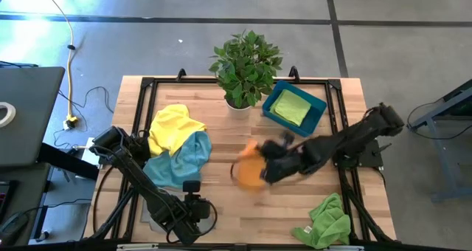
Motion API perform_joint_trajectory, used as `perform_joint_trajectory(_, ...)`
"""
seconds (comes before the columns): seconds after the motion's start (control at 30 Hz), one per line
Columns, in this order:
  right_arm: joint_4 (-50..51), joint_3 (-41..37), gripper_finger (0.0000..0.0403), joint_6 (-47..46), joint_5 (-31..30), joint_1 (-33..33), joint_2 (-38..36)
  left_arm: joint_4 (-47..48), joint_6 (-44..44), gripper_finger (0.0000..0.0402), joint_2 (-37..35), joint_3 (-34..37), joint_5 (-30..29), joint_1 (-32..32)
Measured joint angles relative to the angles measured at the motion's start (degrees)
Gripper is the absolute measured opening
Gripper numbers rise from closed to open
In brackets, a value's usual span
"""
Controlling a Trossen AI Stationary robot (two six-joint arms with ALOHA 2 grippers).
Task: Fold microfiber towels
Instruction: Put the orange towel into the blue bin
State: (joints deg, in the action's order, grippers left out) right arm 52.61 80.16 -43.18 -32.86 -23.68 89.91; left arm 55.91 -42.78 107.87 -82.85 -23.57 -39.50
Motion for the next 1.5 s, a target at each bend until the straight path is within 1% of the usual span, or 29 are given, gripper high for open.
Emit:
perform_joint_trajectory(0.03,0.14,0.29,0.0001,-1.22,2.27,0.46,-0.86,-0.01,0.11,0.0099,0.00,0.00,0.05,0.14)
perform_joint_trajectory(0.07,-1.09,0.37,0.0001,-1.00,7.31,0.93,-1.55,0.01,0.13,0.0099,0.00,0.00,0.31,0.25)
perform_joint_trajectory(0.13,-5.15,0.37,0.0000,3.99,19.30,1.66,-2.26,0.34,0.36,0.0099,0.00,-0.24,0.82,0.63)
perform_joint_trajectory(0.17,-6.66,0.37,0.0000,6.73,22.71,1.68,-2.63,0.71,0.78,0.0099,0.02,-0.54,0.98,0.87)
perform_joint_trajectory(0.2,-6.87,0.37,0.0000,8.79,23.99,1.68,-3.30,0.96,1.38,0.0099,0.02,-0.92,1.07,1.00)
perform_joint_trajectory(0.23,-5.60,0.37,0.0000,9.82,23.16,2.07,-4.19,0.99,2.07,0.0099,0.02,-1.29,1.07,1.25)
perform_joint_trajectory(0.27,-3.35,0.43,0.0000,9.94,20.35,2.74,-5.16,1.13,2.94,0.0099,0.02,-1.68,1.07,1.54)
perform_joint_trajectory(0.33,3.95,0.48,0.0000,7.77,12.10,4.30,-6.83,1.45,4.69,0.0099,0.02,-2.39,1.07,2.17)
perform_joint_trajectory(0.37,7.57,0.46,0.0000,6.07,8.90,5.28,-7.37,1.49,5.47,0.0099,0.02,-2.78,1.07,2.50)
perform_joint_trajectory(0.4,9.82,0.44,0.0000,4.77,7.03,6.19,-7.92,1.46,6.24,0.0099,0.02,-3.16,1.07,2.85)
perform_joint_trajectory(0.47,13.06,0.44,0.0000,4.19,5.85,7.73,-8.94,2.40,7.55,0.0099,0.02,-4.06,1.05,3.57)
perform_joint_trajectory(0.53,14.13,0.44,0.0000,5.32,4.44,9.23,-9.23,3.60,8.29,0.0099,0.02,-5.08,0.79,4.22)
perform_joint_trajectory(0.63,16.24,0.44,0.0000,9.23,4.34,12.11,-9.23,5.98,9.26,0.0099,0.02,-6.19,-0.47,5.27)
perform_joint_trajectory(0.73,19.52,0.44,0.0000,10.70,4.13,14.67,-9.20,9.04,9.57,0.0099,0.02,-7.36,-1.36,6.25)
perform_joint_trajectory(0.87,22.25,0.44,0.0000,10.38,-2.27,18.02,-9.27,12.68,9.70,0.0099,0.02,-8.77,-2.49,7.25)
perform_joint_trajectory(0.97,22.26,0.44,0.0000,10.21,-4.98,21.65,-9.27,14.46,10.96,0.0099,0.02,-9.28,-2.71,8.07)
perform_joint_trajectory(1.17,22.42,0.44,0.0000,5.95,-6.14,30.53,-9.27,17.50,13.63,0.0099,0.02,-9.66,-2.82,9.54)
perform_joint_trajectory(1.23,22.68,0.44,0.0000,6.38,-6.70,32.76,-9.29,19.43,13.57,0.0099,0.02,-9.66,-2.82,9.88)
perform_joint_trajectory(1.3,23.78,0.44,0.0000,7.87,-6.45,34.44,-9.29,21.56,12.56,0.0099,0.02,-9.66,-2.82,9.96)
perform_joint_trajectory(1.37,26.94,0.44,0.0000,7.20,-6.14,35.31,-9.40,23.85,11.01,0.0099,0.02,-9.66,-2.82,9.92)
perform_joint_trajectory(1.5,33.98,0.40,0.0000,-0.24,-8.47,35.76,-10.12,27.52,8.71,0.0099,0.02,-9.66,-2.81,9.21)
